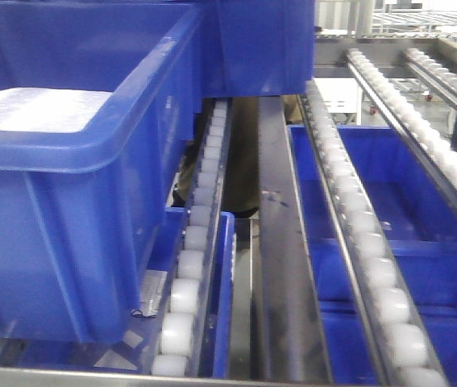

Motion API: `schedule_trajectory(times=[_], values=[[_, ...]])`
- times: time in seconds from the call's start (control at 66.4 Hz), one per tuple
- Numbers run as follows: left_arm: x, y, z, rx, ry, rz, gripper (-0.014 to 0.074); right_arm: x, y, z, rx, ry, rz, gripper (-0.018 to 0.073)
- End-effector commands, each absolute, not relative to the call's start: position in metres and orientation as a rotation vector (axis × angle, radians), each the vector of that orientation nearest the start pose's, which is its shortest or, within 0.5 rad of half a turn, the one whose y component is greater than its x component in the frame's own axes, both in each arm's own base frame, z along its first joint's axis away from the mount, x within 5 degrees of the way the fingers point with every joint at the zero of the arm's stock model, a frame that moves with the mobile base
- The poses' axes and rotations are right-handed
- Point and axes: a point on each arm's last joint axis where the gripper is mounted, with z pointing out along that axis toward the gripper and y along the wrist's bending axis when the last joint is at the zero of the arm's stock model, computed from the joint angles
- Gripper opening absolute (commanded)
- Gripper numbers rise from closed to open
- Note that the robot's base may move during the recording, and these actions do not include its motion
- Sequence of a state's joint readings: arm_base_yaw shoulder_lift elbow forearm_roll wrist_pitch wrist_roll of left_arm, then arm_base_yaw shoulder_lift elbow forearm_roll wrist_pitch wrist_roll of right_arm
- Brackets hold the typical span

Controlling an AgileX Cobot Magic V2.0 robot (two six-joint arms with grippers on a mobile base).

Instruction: Move white bin to right shelf second layer

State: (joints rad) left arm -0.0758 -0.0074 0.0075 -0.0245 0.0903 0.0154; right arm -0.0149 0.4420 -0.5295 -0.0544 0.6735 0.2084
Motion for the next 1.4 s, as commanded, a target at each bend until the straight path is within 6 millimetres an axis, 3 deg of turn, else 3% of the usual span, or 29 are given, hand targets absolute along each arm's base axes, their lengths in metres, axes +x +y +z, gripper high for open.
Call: schedule_trajectory(times=[0.0, 1.385], values=[[0.0562, -0.0045, 0.1986, 0.048, 1.514, -0.077, 0.0085, 0.0874, -0.0047, 0.3182, 0.195, 1.936, 0.06, 0.0109], [0.0562, -0.0045, 0.1986, 0.048, 1.514, -0.077, 0.0085, 0.0874, -0.0047, 0.3182, 0.195, 1.936, 0.06, 0.0109]])
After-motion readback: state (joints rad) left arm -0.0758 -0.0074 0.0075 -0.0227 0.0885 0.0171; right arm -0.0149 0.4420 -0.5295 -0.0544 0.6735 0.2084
